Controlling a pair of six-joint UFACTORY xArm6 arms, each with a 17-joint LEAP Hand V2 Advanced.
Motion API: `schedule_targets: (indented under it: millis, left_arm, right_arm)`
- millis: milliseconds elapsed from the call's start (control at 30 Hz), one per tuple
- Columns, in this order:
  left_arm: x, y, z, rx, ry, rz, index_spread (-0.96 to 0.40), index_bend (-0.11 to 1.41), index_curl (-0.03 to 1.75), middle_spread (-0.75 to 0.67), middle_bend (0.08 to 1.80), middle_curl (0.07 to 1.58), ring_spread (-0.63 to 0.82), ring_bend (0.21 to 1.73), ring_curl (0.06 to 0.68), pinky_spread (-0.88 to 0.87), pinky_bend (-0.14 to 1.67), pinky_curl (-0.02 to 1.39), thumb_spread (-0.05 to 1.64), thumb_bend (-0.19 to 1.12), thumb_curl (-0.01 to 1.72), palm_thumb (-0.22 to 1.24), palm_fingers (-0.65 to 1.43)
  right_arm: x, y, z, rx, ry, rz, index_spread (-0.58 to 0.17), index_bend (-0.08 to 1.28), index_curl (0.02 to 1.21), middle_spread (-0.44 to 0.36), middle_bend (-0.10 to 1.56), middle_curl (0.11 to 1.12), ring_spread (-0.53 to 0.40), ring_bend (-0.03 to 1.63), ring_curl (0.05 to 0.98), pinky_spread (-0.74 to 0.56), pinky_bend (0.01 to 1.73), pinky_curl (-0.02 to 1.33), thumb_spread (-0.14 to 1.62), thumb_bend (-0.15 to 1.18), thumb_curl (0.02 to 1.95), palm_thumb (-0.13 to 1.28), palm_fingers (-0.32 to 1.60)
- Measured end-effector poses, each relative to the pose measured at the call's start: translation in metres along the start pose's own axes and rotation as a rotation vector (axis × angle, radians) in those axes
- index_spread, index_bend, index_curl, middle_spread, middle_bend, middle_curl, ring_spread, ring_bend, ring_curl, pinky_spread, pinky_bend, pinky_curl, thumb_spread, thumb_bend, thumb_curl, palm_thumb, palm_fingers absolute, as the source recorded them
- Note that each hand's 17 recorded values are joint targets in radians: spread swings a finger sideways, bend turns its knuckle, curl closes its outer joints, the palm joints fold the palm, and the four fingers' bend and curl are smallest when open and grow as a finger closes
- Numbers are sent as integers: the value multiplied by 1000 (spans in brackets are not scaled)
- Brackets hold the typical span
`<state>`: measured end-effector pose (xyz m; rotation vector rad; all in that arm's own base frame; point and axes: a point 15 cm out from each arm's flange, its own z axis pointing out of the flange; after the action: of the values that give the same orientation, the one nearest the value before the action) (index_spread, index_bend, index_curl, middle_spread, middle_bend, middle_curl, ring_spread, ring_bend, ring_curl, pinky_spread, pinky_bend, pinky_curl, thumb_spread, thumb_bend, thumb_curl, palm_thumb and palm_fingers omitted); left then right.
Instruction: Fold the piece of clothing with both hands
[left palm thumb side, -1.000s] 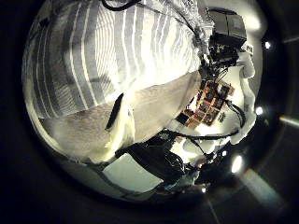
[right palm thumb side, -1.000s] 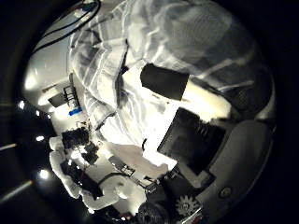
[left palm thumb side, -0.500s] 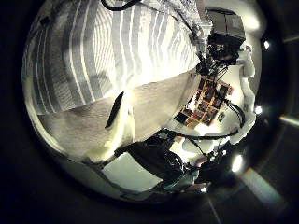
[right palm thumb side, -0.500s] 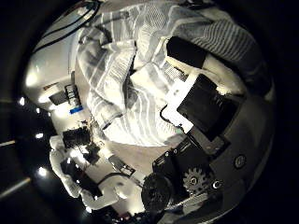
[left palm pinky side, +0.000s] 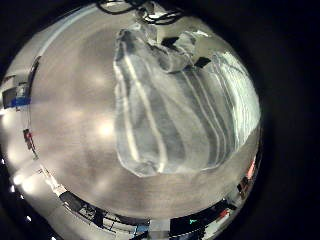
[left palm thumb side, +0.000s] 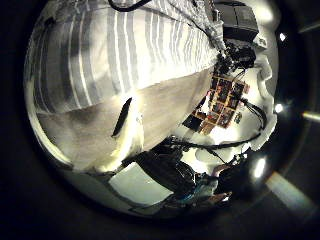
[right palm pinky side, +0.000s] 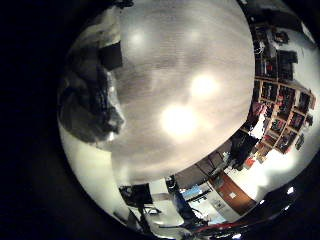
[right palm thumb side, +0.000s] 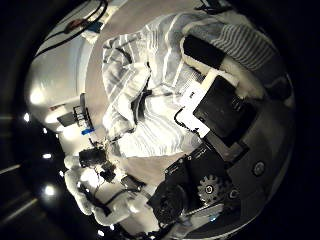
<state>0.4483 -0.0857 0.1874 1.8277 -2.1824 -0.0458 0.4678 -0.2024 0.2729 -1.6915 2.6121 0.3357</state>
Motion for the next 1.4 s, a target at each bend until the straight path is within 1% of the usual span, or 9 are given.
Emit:
schedule_targets:
  millis: [133, 267, 467, 533, 700, 933, 1100, 1200, 1400]
  left_arm:
    - [-2, 0, 14, 13, -6, -4, 42, 176, 359, 245, 191, 331, 324, 690, 234, 409, 347, 375, 1222, -10, 339, 457, 144]
    - [-3, 3, 5, 33, -8, -4, 42, 177, 360, 239, 188, 334, 320, 684, 232, 404, 346, 373, 1223, -14, 338, 464, 150]
    - [-27, 12, -23, 82, 4, -30, 33, 175, 360, 222, 192, 340, 298, 684, 229, 382, 345, 368, 1223, -15, 341, 475, 174]
    - [-39, 19, -31, 89, 11, -35, 31, 171, 358, 219, 192, 342, 293, 689, 229, 373, 343, 367, 1223, -15, 342, 476, 180]
    - [-49, 42, -50, 95, 34, -30, 29, 174, 359, 213, 192, 346, 279, 686, 227, 360, 345, 368, 1221, -16, 344, 473, 185]
    - [-86, 79, -89, 164, 59, -78, 21, 182, 366, 200, 188, 348, 265, 688, 224, 344, 338, 362, 1221, -16, 347, 473, 206]
    - [-128, 109, -117, 218, 63, -151, 0, 197, 384, 178, 192, 352, 256, 669, 215, 332, 318, 355, 1220, -10, 354, 504, 245]
    - [-158, 128, -133, 256, 65, -202, -24, 236, 407, 144, 202, 360, 229, 650, 207, 315, 287, 344, 1219, -1, 372, 561, 305]
    - [-190, 154, -158, 302, 91, -262, -49, 246, 435, 117, 191, 371, 202, 631, 202, 296, 263, 340, 1211, -11, 395, 599, 325]
  right_arm:
    - [-1, 10, -23, 30, -5, -8, -273, 1051, 897, -122, 1350, 703, -175, 1476, 588, -215, 1294, 739, 1121, 71, 719, 1029, 1168]
    - [-23, 21, -50, 76, -6, -45, -270, 1052, 900, -121, 1359, 698, -175, 1478, 590, -216, 1283, 751, 1127, 57, 739, 1033, 1165]
    - [-124, 44, -71, 117, -22, -184, -267, 1051, 903, -121, 1364, 690, -174, 1479, 593, -218, 1272, 767, 1130, 28, 763, 1024, 1166]
    - [-172, 62, -66, 100, -14, -243, -266, 1050, 903, -120, 1365, 688, -174, 1479, 593, -218, 1269, 772, 1132, 16, 769, 1018, 1166]
    - [-275, 109, -59, 87, 1, -386, -265, 1049, 905, -120, 1368, 683, -174, 1478, 594, -220, 1261, 785, 1128, -7, 786, 1011, 1166]
    - [-400, 167, -15, 90, 18, -577, -262, 1064, 903, -118, 1363, 676, -172, 1475, 592, -221, 1234, 798, 1106, -9, 805, 1007, 1179]
    - [-456, 210, 29, 62, 44, -705, -258, 1071, 899, -117, 1360, 670, -171, 1472, 590, -222, 1224, 806, 1094, -9, 817, 1007, 1183]
    - [-470, 219, 50, 63, 76, -753, -255, 1076, 894, -117, 1359, 666, -171, 1473, 589, -223, 1217, 811, 1086, -10, 823, 1003, 1186]
    - [-500, 241, 72, 74, 72, -877, -250, 1081, 886, -117, 1367, 664, -171, 1473, 587, -223, 1213, 819, 1078, -9, 833, 1001, 1188]
